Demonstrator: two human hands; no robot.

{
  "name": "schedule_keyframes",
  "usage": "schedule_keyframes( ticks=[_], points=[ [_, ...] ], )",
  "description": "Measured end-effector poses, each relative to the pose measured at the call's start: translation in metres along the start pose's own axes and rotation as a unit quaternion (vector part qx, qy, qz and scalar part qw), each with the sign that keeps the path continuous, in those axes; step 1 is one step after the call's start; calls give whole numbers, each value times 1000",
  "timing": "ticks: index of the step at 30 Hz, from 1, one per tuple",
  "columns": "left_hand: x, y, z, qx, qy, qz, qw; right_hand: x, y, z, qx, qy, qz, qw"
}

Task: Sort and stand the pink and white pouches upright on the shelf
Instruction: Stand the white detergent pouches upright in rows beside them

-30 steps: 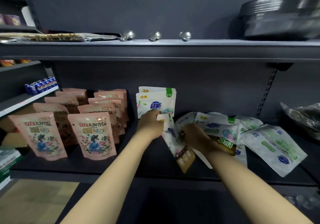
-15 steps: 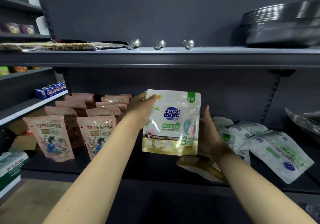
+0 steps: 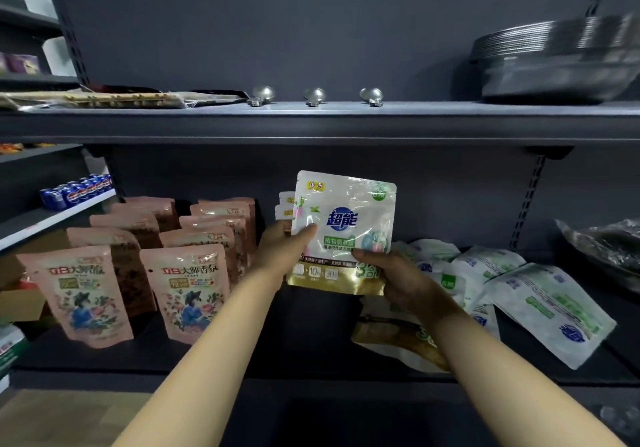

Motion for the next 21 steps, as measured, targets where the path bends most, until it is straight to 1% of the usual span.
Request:
schedule_keyframes(
  ticks=[3,5,6,7,8,9,10,11,12,14,15,18,21],
  points=[
    [4,0,-7,12,-3,-21,1000,6,1,-1,-33,1,-4,999],
    [8,1,-9,34,-8,-4,999,9,2,0,-56,5,-4,998],
    [12,2,-11,43,-14,12,999,10,3,2,-99,5,1,995],
    [13,2,-12,52,-21,26,998,11,1,2,-171,-3,16,985],
    [15,3,-13,63,-26,40,997,13,-1,3,-259,-24,39,965],
    [16,2,-16,73,-31,50,996,15,-2,4,-347,-54,74,933],
    [16,2,-19,84,-32,57,994,19,1,7,-425,-84,116,894],
    [16,1,-24,97,-33,66,993,24,4,10,-482,-100,147,858],
    [15,0,-29,115,-32,77,990,29,6,14,-518,-106,163,833],
    [15,0,-40,149,-21,102,983,32,4,19,-556,-104,175,806],
    [16,0,-45,156,-10,113,981,33,2,21,-562,-103,176,801],
    [15,0,-56,135,17,134,982,35,-2,29,-555,-95,185,805],
    [14,0,-69,99,20,131,986,37,-1,36,-535,-97,205,814]
  ],
)
Point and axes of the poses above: each hand's wrist, its own x-axis towards the middle knuckle, its own y-axis out of the back of the hand, z = x × y, the point moved 1 cm from there along x, towards the middle knuckle, and after that the axes turned 11 degrees about -z, right-handed, at the moved point
